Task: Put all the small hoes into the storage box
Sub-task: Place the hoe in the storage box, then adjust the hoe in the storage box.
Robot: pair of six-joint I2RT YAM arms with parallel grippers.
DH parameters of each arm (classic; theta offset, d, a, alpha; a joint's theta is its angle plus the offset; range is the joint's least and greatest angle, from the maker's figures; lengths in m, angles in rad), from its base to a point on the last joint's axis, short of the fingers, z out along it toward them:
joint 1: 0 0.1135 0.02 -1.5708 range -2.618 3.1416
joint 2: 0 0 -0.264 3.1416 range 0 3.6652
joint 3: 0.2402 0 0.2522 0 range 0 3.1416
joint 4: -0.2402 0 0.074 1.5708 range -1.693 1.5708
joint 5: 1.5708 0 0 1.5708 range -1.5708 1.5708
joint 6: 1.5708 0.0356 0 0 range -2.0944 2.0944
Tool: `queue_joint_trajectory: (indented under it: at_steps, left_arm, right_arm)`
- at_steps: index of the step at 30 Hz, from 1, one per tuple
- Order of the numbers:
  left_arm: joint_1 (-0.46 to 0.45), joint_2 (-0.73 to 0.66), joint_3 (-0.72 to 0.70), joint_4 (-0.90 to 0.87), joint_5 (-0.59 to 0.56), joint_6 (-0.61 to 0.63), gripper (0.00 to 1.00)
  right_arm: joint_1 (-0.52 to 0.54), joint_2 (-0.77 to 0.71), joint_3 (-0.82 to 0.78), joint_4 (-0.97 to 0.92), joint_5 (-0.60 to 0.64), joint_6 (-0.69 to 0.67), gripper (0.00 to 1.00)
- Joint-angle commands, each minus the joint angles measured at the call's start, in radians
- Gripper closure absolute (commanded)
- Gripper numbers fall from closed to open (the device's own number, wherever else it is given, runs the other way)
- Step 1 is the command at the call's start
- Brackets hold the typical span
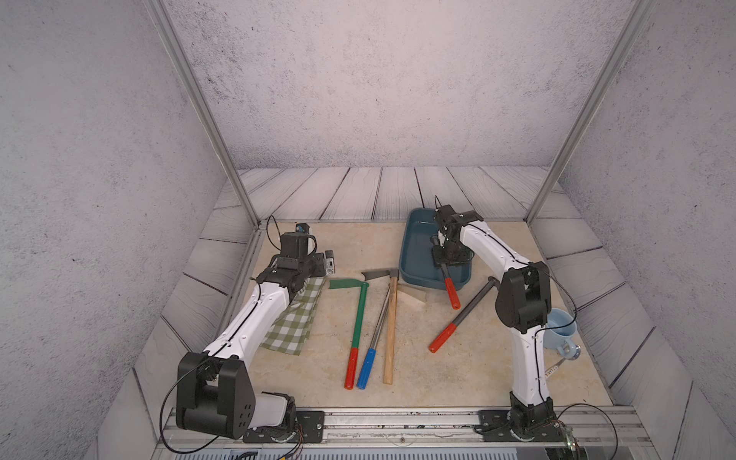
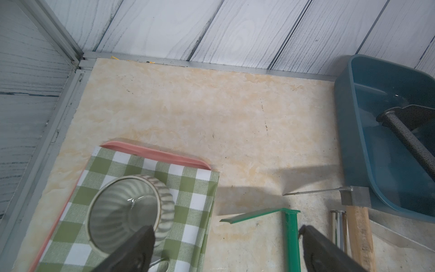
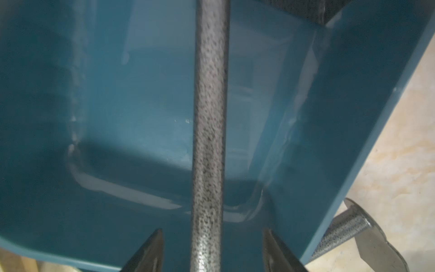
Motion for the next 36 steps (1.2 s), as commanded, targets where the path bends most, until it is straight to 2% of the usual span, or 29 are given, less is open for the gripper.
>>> queue_joint_trajectory:
  at_steps: [1, 5, 10, 19, 23, 28, 31, 36]
  left_arm:
    - [0.009, 0.005, 0.022, 0.001, 0.009, -0.001, 0.0]
    - [0.009, 0.006, 0.023, 0.001, 0.011, -0.003, 0.0]
    - [0.009, 0.003, 0.022, 0.002, 0.01, -0.001, 0.0]
    - [0.009, 0.003, 0.02, 0.002, 0.008, -0.001, 0.0]
    - [0.009, 0.002, 0.019, 0.003, 0.007, -0.001, 0.0]
    - [0.009, 0.002, 0.02, 0.003, 0.007, 0.0, 0.0]
    - [0.009, 0.002, 0.02, 0.003, 0.006, -0.001, 0.0]
    - [0.008, 0.002, 0.018, 0.002, 0.003, 0.002, 0.0]
  right_arm:
    - [0.005, -0.054, -0.031, -0.015, 0.032, 0.027, 0.36]
    - [0.004, -0.046, -0.046, -0.014, 0.034, 0.027, 0.4]
    - [0.005, -0.022, -0.032, -0.024, 0.018, 0.02, 0.51]
    - [0.007, 0.021, -0.006, -0.036, -0.018, 0.014, 0.54]
    - [0.006, 0.033, -0.006, -0.033, -0.021, 0.014, 0.58]
    - [0.009, 0.037, -0.006, -0.035, -0.026, 0.012, 0.69]
    - [0.008, 0.044, 0.001, -0.04, -0.026, 0.005, 0.81]
    - [0.009, 0.064, 0.069, -0.072, 0.074, -0.047, 0.96]
